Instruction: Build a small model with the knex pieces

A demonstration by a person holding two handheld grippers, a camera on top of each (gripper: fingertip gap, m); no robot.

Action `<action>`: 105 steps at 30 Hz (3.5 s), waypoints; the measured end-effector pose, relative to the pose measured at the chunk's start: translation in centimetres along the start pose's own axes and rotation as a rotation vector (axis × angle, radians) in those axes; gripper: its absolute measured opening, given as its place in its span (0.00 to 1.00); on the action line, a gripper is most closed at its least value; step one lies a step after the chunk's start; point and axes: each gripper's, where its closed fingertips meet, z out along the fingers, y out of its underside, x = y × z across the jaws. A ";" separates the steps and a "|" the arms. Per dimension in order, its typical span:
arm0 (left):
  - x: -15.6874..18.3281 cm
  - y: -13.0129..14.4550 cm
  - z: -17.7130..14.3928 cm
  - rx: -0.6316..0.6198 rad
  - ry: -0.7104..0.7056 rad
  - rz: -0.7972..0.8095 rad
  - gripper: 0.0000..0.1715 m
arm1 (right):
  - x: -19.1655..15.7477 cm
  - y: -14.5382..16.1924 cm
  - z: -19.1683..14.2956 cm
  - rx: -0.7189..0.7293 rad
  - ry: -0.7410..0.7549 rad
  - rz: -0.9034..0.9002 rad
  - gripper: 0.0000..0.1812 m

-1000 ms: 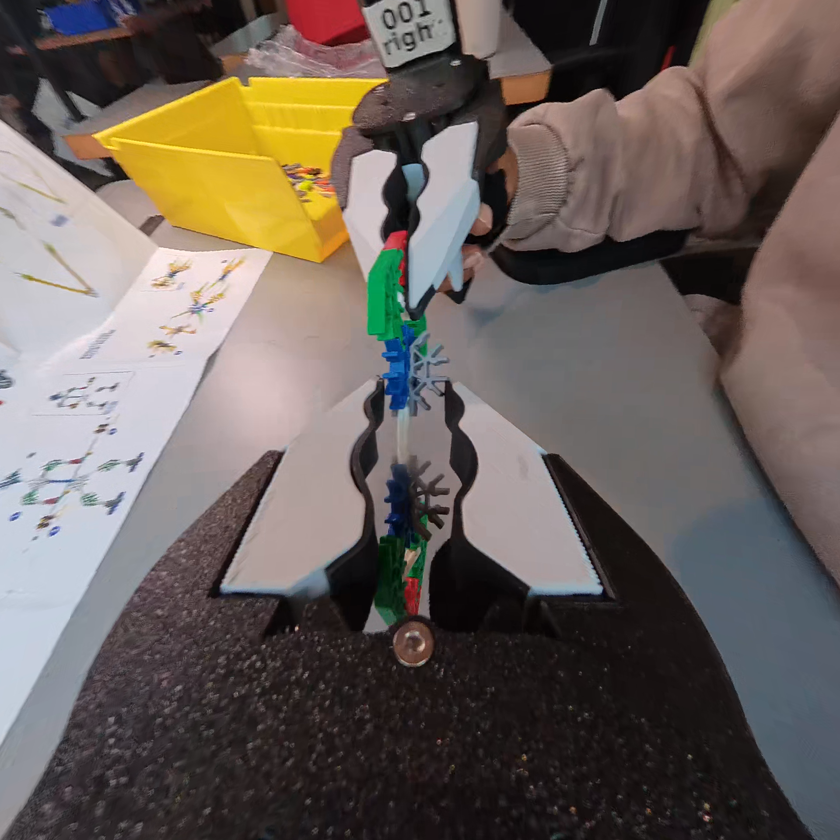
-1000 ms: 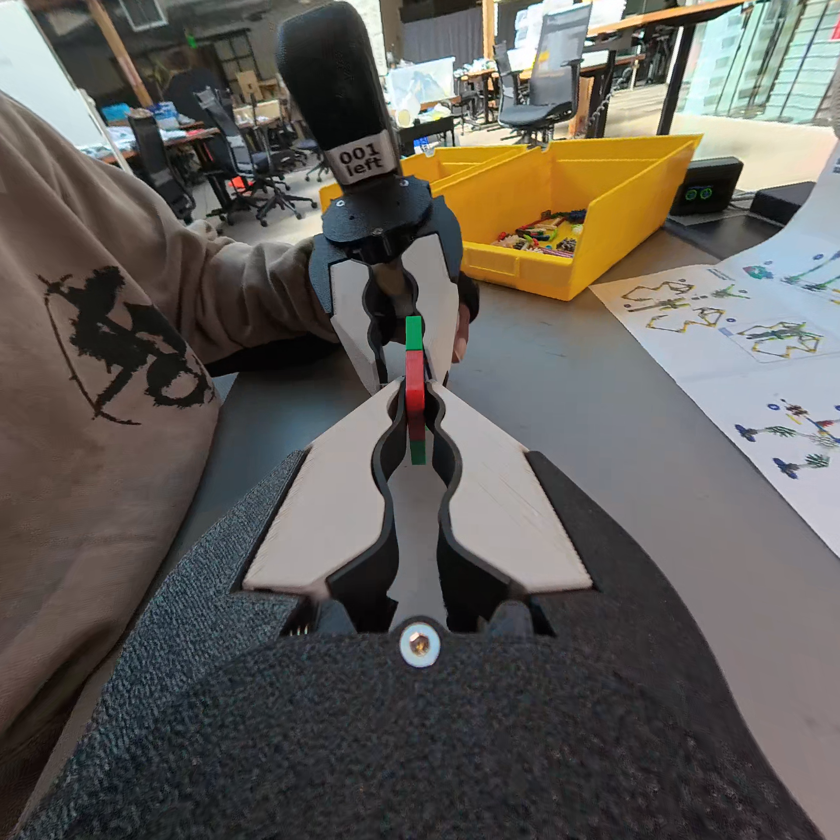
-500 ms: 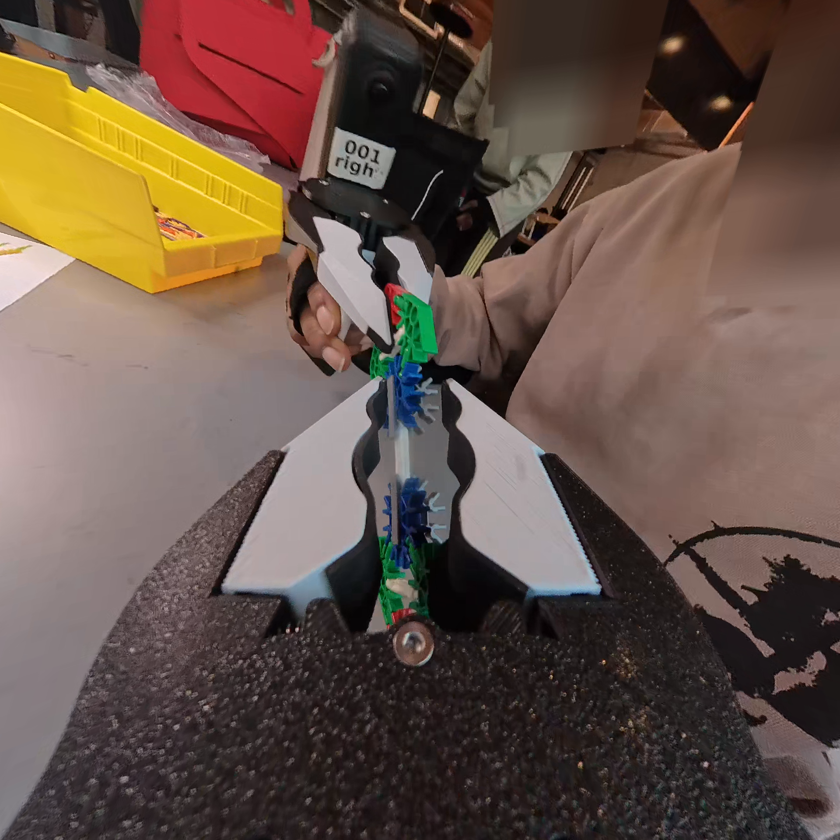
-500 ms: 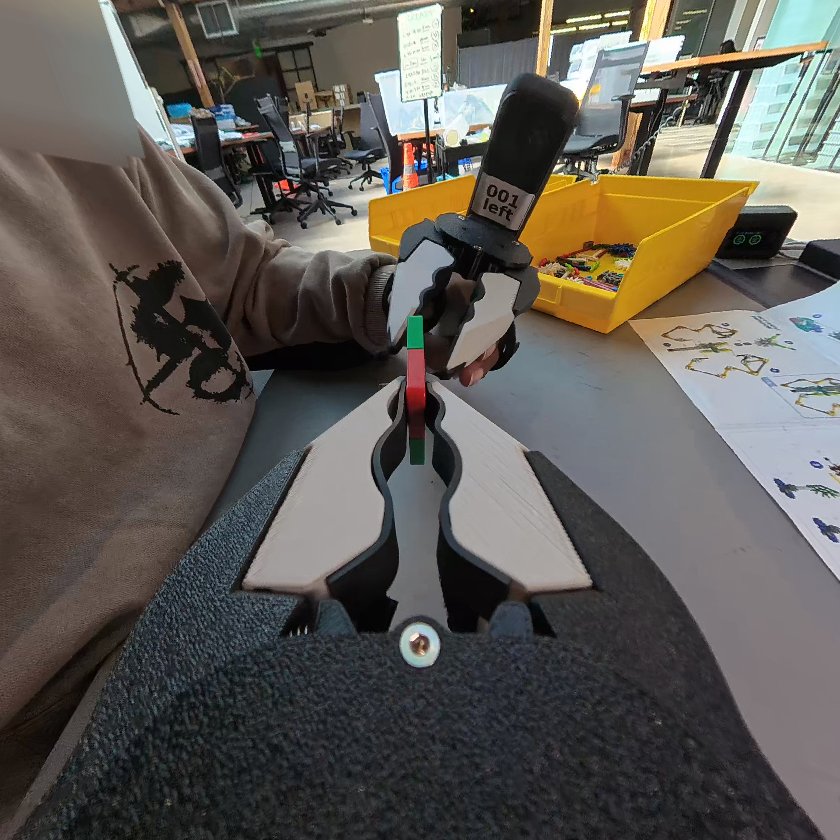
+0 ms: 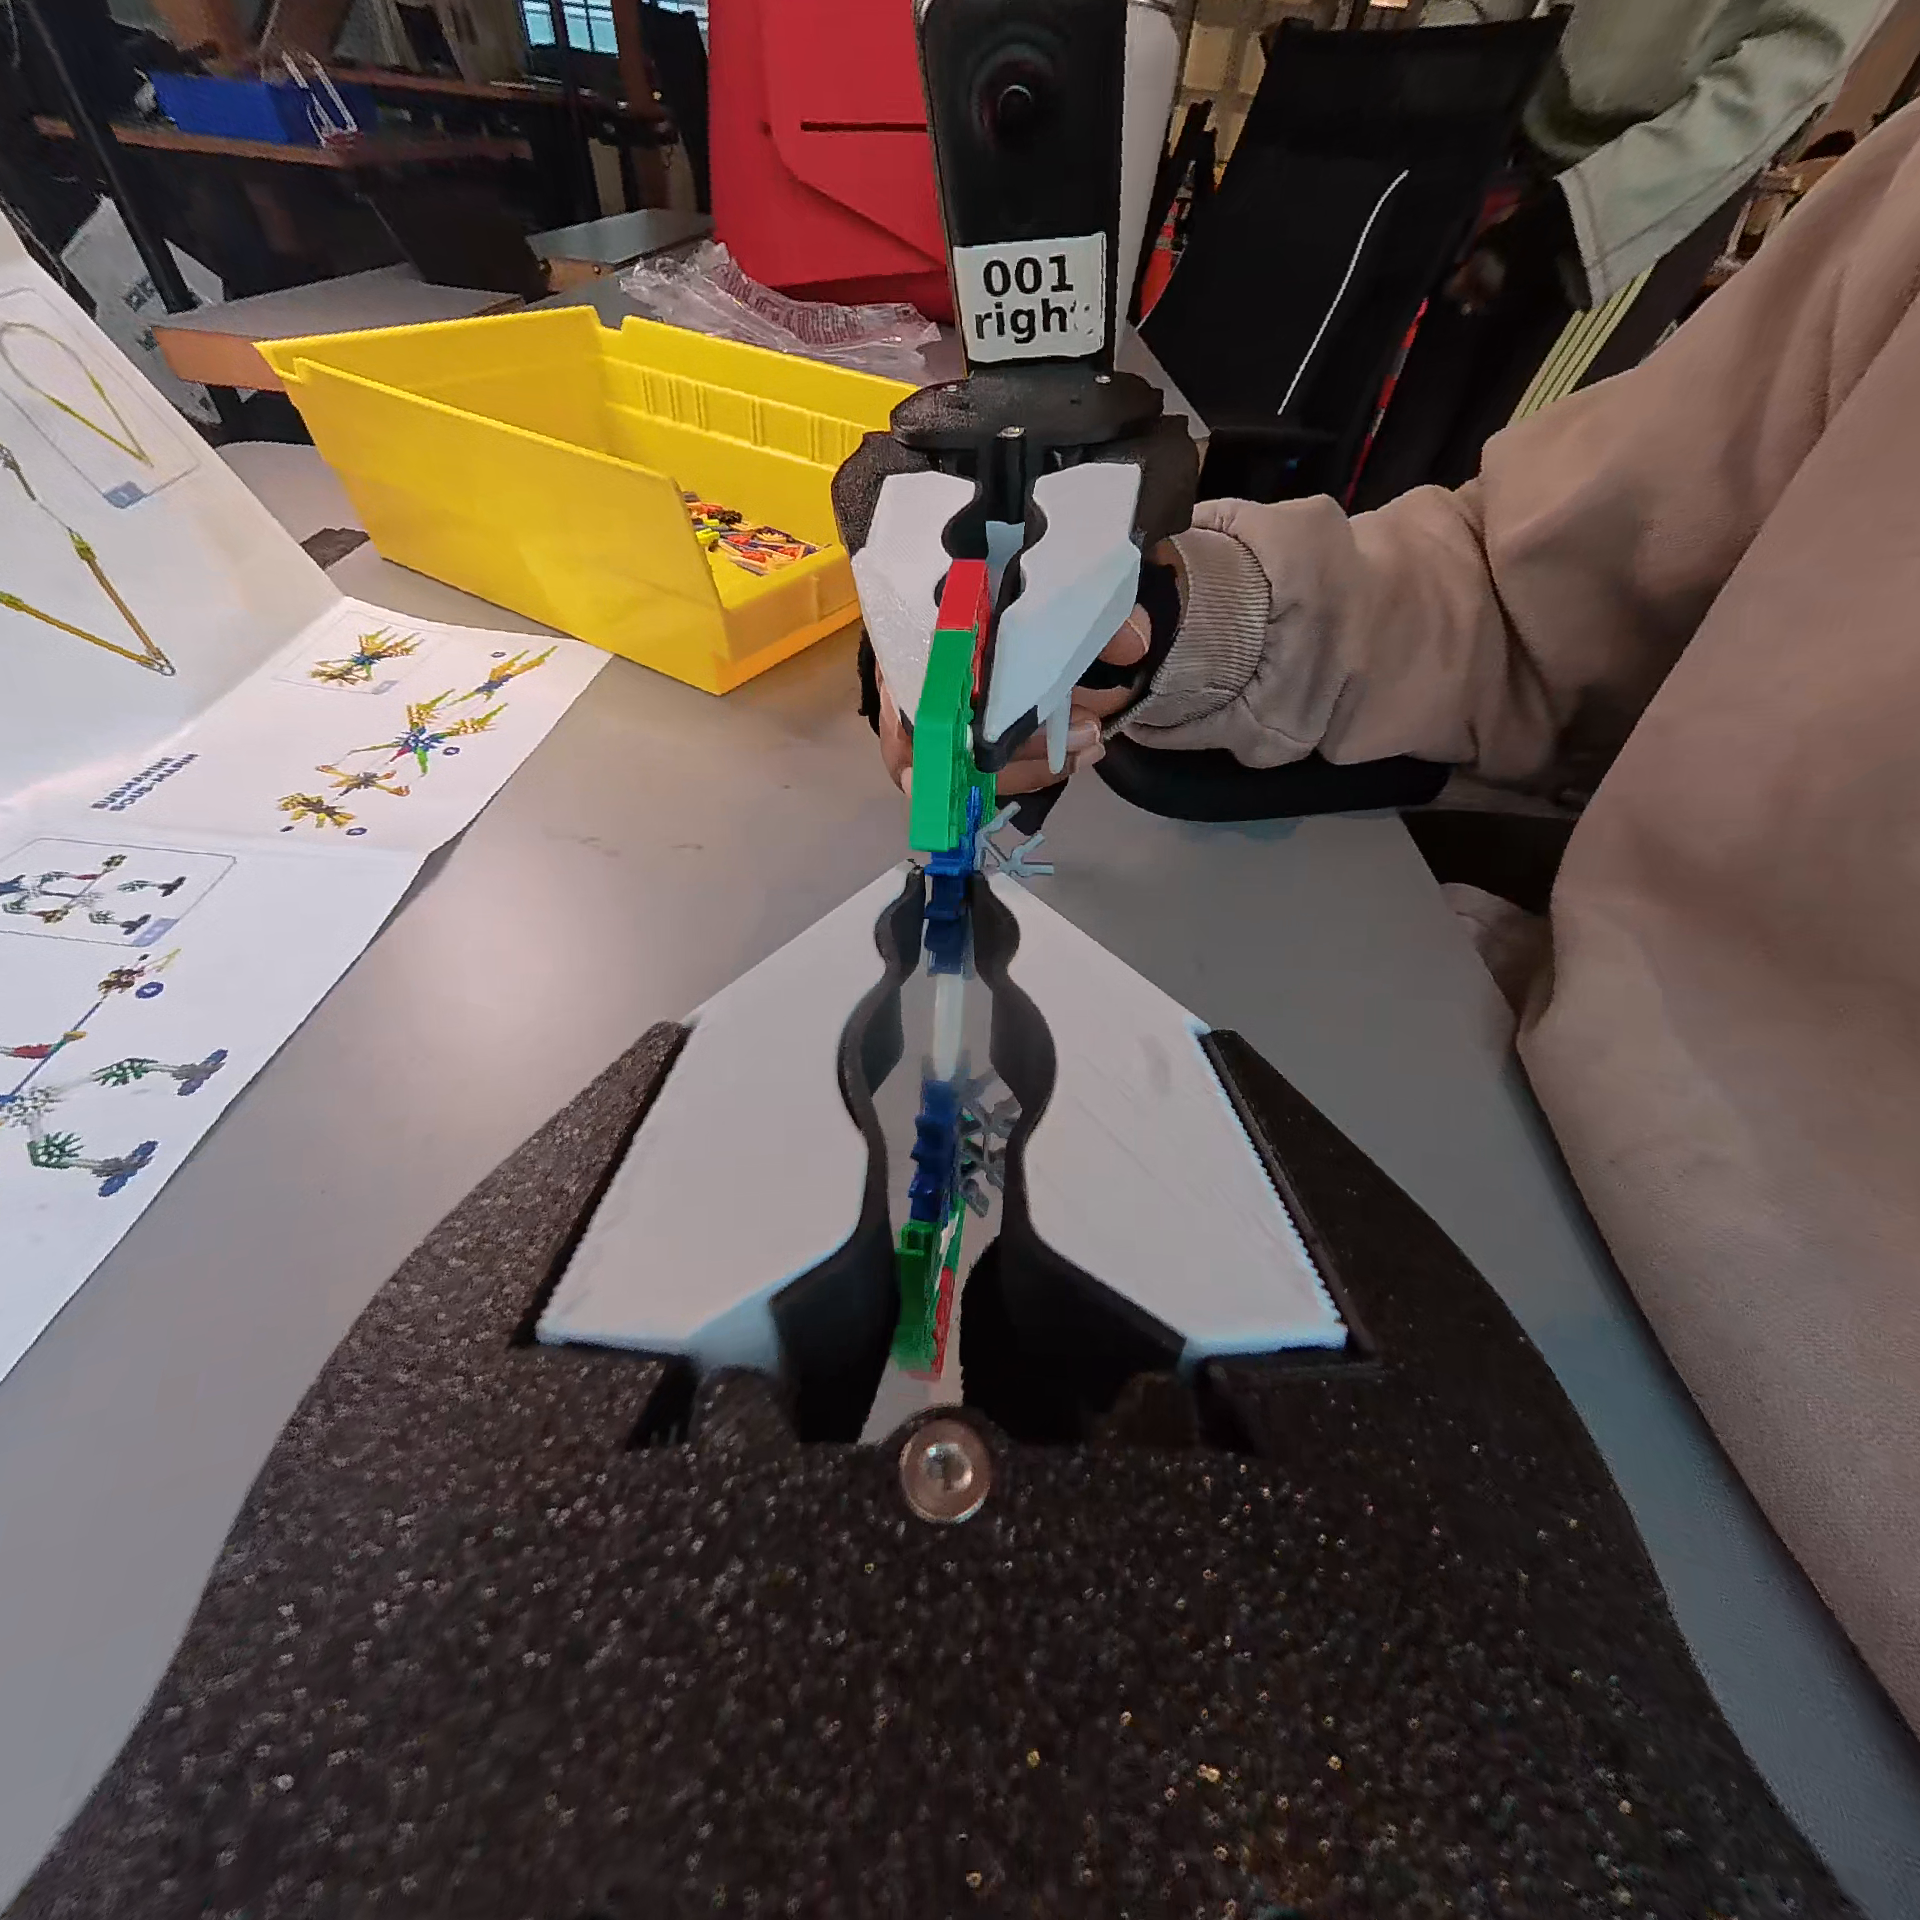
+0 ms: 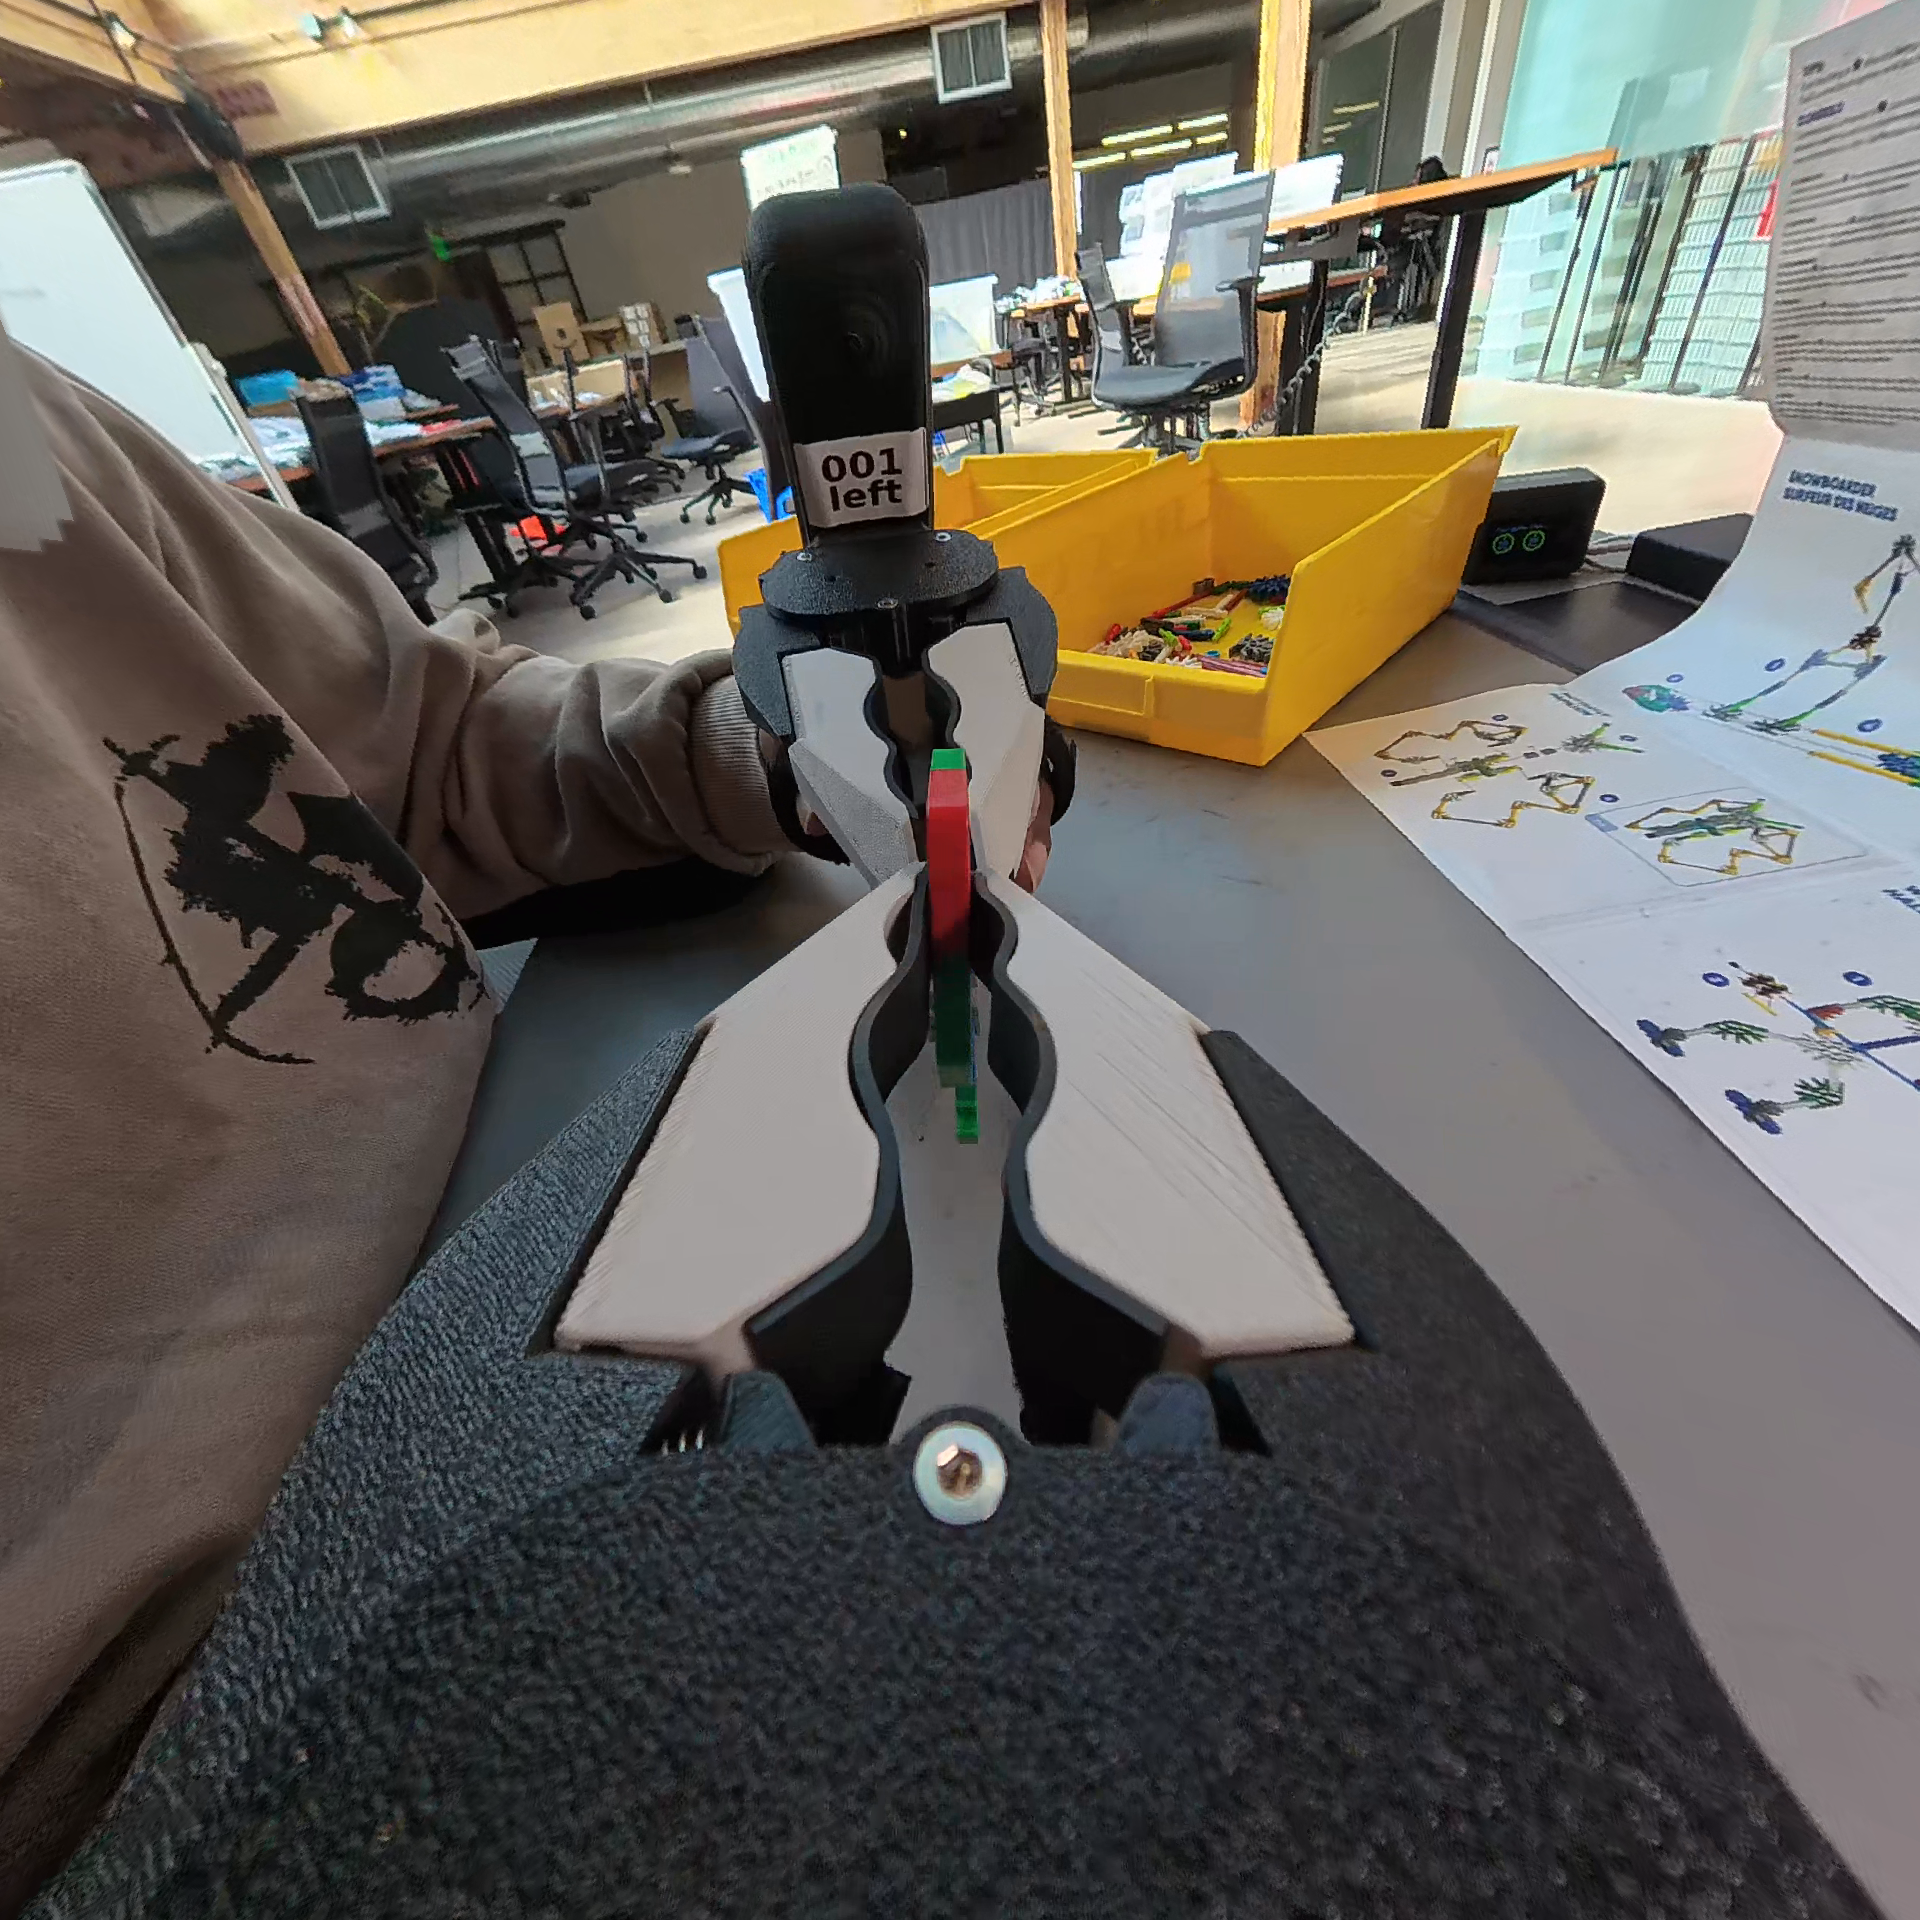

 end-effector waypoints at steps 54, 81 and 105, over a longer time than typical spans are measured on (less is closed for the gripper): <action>1.4 1.3 0.3 -0.186 -0.073 0.422 0.09 | -1.0 -2.4 -1.3 0.254 -0.402 0.642 0.04; 2.7 6.8 1.2 -0.428 0.108 0.122 0.09 | 2.1 -0.4 -2.1 0.141 -0.269 0.597 0.02; -4.6 8.1 -3.9 -0.469 -0.143 -0.249 0.28 | 8.2 8.5 -3.5 -0.398 0.351 0.349 0.05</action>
